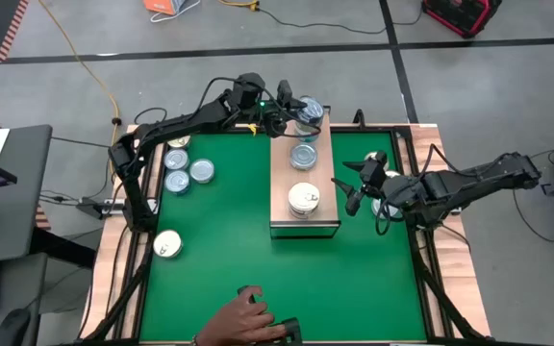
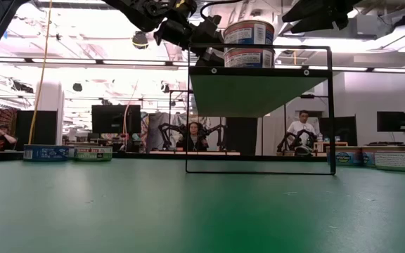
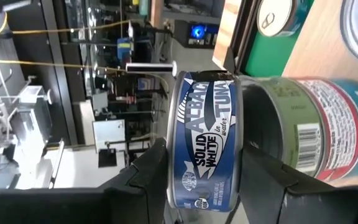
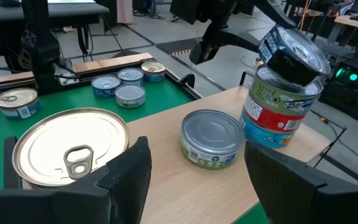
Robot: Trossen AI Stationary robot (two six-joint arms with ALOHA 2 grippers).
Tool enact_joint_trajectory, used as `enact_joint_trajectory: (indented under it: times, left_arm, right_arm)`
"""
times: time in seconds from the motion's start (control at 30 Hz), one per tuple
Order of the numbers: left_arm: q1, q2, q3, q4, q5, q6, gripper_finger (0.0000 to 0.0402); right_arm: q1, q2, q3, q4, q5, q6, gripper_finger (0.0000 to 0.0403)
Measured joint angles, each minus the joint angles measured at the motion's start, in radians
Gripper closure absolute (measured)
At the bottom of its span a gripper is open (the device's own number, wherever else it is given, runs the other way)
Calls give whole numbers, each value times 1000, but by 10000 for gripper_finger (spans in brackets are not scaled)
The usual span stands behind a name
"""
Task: Stack canned seafood by type on shelf
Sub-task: Stack the blue tuna can on top of the green tuna can on the shelf
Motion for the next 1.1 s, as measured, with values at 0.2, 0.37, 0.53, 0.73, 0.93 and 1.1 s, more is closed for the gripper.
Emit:
enact_joint_trajectory:
  times: [0.2,0.37,0.53,0.73,0.93,1.1]
  left_arm:
    - [-2,0,0,-8,-25,2,234]
    - [-3,1,0,-28,-25,-6,195]
    - [-8,1,-1,-64,-29,-23,174]
    - [-7,1,40,-118,-48,-69,174]
    - [-7,1,92,-222,-44,-63,175]
    - [-6,1,92,-207,-38,-45,175]
  right_arm:
    - [0,0,0,-3,0,8,117]
    - [0,0,0,-3,0,12,117]
    - [0,0,0,-3,0,13,117]
    - [0,0,0,-3,0,13,117]
    - [0,0,0,-2,0,13,117]
    - [0,0,0,-2,0,13,117]
